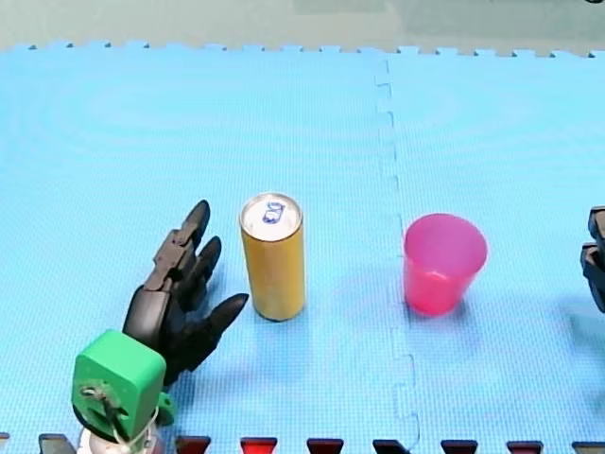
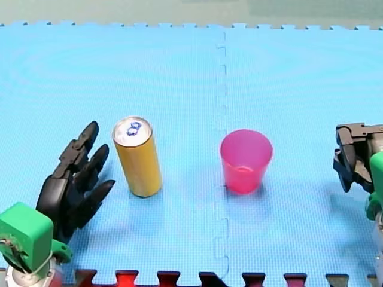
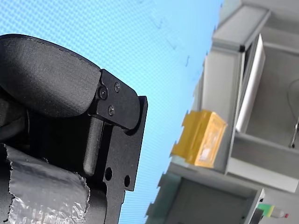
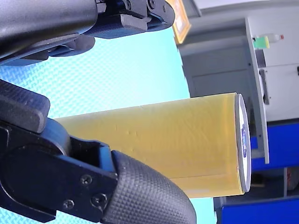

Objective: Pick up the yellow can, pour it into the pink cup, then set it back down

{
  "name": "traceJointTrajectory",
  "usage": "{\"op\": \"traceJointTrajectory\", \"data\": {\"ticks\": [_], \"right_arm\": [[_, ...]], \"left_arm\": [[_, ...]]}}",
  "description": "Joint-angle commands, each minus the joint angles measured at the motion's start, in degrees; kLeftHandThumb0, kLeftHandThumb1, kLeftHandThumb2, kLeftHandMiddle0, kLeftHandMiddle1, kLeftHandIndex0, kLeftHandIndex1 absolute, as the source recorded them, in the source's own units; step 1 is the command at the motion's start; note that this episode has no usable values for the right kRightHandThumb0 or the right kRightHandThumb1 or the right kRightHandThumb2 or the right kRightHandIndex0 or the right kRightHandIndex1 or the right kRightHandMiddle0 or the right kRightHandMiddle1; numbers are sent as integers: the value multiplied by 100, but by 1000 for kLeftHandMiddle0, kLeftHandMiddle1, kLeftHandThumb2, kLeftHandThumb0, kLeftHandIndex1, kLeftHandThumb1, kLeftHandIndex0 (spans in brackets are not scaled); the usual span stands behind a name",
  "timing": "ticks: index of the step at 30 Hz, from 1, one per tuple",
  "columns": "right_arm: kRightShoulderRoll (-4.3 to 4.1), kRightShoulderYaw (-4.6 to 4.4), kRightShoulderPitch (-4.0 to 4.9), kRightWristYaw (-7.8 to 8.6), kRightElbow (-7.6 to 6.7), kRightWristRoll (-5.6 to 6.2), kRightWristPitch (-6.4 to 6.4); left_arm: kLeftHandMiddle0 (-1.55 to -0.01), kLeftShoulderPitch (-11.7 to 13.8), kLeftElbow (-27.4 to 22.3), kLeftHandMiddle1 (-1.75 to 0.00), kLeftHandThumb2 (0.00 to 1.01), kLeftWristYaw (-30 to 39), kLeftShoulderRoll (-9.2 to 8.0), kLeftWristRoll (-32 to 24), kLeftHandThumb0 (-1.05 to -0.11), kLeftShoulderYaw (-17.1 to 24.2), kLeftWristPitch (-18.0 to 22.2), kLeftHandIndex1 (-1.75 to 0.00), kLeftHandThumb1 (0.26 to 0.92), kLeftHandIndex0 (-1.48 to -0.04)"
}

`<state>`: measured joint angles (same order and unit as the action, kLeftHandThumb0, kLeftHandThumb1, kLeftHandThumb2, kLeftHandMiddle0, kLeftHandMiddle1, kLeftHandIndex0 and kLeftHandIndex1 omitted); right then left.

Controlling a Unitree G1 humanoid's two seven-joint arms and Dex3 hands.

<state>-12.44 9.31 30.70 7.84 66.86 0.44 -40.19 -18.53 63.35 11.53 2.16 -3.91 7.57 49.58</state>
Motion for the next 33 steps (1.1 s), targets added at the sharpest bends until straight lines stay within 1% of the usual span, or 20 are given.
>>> {"op": "traceJointTrajectory", "data": {"ticks": [1, 9, 18, 27, 33], "right_arm": [[-36, 15, 19, 2, 9, 23, -17], [-41, -7, 30, -48, 26, -15, -36], [-41, -3, 17, -22, 38, -8, -82], [-46, -7, 19, -27, 51, -18, -75], [-55, -14, 35, -20, 67, -26, -68]], "left_arm": [[-250, -41, 41, -6, 53, -18, -29, 26, -1048, -3, 40, -8, 921, -207], [-251, -82, 130, -5, 51, 13, -42, 33, -1048, 16, 83, -1, 921, -198], [-253, -118, 196, -5, 50, 63, -43, 18, -1048, 44, 113, 0, 921, -194], [-255, -155, 245, -5, 53, 99, -15, 10, -1048, 72, 138, 0, 921, -192], [-256, -174, 268, -5, 58, 69, 6, 24, -1048, 80, 162, 0, 921, -190]]}}
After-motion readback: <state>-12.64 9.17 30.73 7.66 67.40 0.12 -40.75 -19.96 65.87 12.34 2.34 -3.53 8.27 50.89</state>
